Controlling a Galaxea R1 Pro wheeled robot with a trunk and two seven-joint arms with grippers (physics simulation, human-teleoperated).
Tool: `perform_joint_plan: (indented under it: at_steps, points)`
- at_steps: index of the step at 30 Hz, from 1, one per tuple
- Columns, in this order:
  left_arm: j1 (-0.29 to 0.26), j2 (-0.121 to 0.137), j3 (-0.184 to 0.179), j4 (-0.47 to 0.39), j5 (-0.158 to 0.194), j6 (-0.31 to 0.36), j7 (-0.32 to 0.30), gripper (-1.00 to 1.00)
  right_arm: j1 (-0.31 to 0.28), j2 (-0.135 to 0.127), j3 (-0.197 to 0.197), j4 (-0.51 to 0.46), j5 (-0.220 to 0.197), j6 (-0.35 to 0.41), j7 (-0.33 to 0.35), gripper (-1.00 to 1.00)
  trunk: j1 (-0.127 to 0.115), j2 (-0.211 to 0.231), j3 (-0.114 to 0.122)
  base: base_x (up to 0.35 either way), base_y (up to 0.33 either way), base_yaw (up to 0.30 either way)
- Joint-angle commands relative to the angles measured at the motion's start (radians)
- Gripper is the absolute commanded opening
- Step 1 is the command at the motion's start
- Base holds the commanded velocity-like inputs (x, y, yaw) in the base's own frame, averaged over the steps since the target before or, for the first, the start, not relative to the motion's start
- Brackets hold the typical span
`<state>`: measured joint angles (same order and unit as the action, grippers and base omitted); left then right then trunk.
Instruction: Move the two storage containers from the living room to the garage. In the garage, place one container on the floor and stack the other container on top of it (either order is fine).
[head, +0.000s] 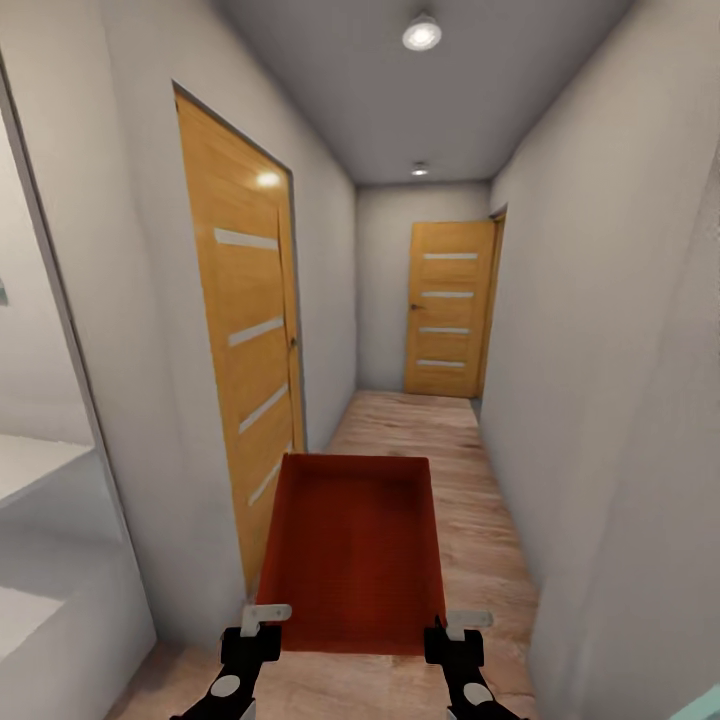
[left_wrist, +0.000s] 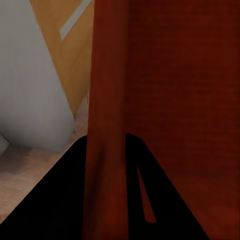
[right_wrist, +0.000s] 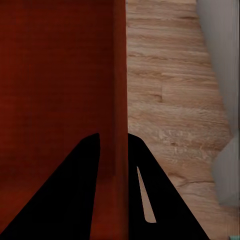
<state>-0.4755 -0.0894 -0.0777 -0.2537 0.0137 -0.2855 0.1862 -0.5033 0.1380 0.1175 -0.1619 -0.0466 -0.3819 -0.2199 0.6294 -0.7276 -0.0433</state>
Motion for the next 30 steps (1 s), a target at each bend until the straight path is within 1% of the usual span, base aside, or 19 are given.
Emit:
perform_joint_plan:
  at_steps: [1,21,24,30]
  points:
    - [0.000,0.002,-0.001,0.002,0.005,-0.001,0.010,-1.00,-0.002,0.000,-0.021,-0.056,0.017,-0.022,0.013,-1.00,0.001,-0.001,-0.002,0.317,0.183,-0.281]
    - [0.000,0.002,-0.001,0.002,0.003,-0.003,0.010,-1.00,-0.001,0.000,-0.021,-0.056,0.018,-0.022,0.013,-1.00,0.001,-0.001,-0.002,0.317,0.183,-0.280]
    - [0.000,0.002,-0.001,0.002,0.003,-0.003,0.010,-1.00,-0.001,0.000,-0.021,-0.056,0.019,-0.022,0.013,-1.00,0.001,-0.001,-0.002,0.317,0.183,-0.155]
    - [0.000,0.002,0.001,0.002,0.010,-0.001,0.011,-1.00,-0.001,0.000,-0.021,-0.056,0.019,-0.022,0.013,-1.00,0.001,-0.001,-0.002,0.319,0.079,-0.014]
